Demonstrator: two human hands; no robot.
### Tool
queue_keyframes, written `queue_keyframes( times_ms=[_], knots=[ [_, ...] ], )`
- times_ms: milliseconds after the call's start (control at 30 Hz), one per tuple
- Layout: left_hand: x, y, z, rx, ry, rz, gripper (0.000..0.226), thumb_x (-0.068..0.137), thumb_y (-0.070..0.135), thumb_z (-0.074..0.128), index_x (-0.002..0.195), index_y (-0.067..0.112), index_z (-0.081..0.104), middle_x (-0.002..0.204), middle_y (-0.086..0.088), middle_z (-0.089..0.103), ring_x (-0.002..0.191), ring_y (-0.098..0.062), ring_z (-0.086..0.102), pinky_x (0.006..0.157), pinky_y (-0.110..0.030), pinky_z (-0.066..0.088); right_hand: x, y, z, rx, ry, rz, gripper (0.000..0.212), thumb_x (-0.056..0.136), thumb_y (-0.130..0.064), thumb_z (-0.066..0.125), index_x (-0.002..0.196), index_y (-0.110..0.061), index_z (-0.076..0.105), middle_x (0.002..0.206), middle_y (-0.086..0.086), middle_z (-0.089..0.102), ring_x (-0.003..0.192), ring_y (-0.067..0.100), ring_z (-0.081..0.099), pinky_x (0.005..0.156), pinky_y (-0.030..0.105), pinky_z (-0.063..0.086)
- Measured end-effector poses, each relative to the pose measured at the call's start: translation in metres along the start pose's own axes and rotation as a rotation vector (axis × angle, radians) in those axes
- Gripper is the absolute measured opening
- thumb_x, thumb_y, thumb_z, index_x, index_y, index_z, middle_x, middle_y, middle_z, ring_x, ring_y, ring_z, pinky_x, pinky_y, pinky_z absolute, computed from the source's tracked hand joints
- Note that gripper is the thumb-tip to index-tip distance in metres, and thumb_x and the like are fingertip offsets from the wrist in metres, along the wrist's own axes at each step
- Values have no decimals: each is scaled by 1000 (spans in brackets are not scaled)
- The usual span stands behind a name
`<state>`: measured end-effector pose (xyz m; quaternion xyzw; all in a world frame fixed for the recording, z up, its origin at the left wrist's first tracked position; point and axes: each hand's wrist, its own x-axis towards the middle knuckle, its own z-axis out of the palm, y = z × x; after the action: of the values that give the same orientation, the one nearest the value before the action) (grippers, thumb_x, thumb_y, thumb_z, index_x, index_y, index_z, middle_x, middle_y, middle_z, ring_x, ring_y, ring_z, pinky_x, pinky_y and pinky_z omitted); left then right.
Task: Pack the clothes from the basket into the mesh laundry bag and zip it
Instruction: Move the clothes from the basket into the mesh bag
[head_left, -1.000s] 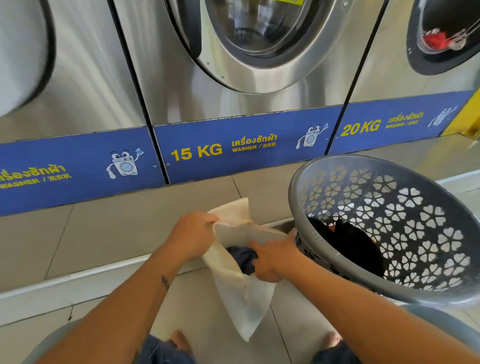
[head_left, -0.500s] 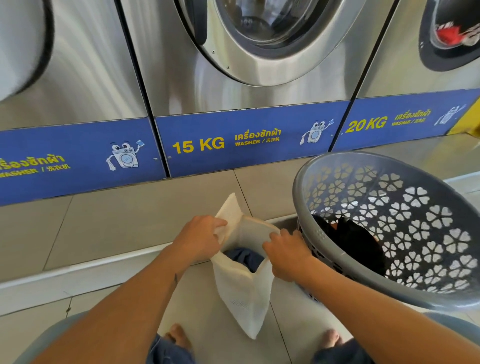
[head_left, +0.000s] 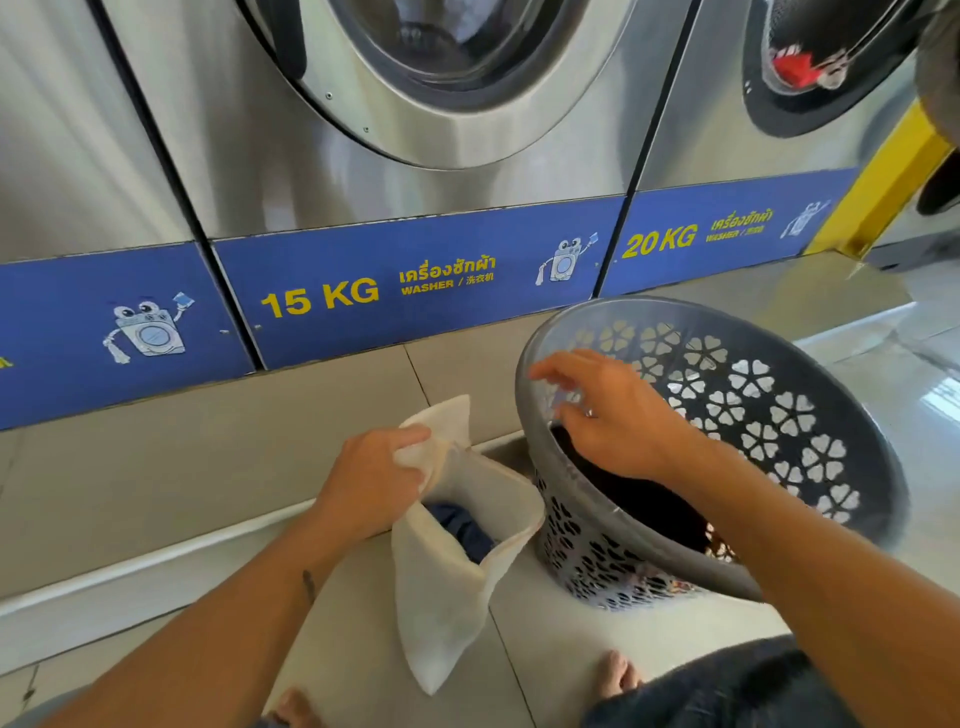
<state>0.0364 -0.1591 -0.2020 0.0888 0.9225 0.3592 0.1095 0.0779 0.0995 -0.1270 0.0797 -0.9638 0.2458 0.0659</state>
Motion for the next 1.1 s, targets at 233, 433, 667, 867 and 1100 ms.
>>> queue_keyframes(
  times_ms=[233,433,667,867,1100],
  knots=[
    [15,22,10,-35,48,-14,49,87,15,66,133,31,60,138,-3,56,123,-22,52,94,-25,39,15,112,39,-307,-604,407,88,90,-41,68,160,-31,16,160,14,31,143,37,37,114,44,36],
    [37,34,5,2,25,-24,50,86,15,67,131,35,61,137,-1,56,123,-22,53,90,-24,41,43,157,97,-486,-826,427,115,76,-63,69,160,-39,-6,165,16,19,148,46,23,117,57,30],
    [56,23,4,133,-91,-72,53,85,18,64,131,43,58,140,-1,54,122,-22,54,86,-25,41,39,178,164,-322,-928,558,117,74,-68,69,160,-34,-3,163,19,15,145,49,28,112,57,35],
    [64,23,-2,133,-106,-102,55,85,12,62,132,41,58,143,-2,51,117,-23,56,78,-23,40,35,169,167,-324,-833,321,30,81,-31,62,108,-17,63,110,13,68,98,38,66,82,48,59],
    [52,35,-15,4,-81,-65,55,81,9,62,128,37,62,137,2,57,111,-15,58,78,-19,41,54,133,109,-299,-526,165,23,78,-38,61,95,-23,60,93,4,69,81,29,63,71,46,58]
  ],
)
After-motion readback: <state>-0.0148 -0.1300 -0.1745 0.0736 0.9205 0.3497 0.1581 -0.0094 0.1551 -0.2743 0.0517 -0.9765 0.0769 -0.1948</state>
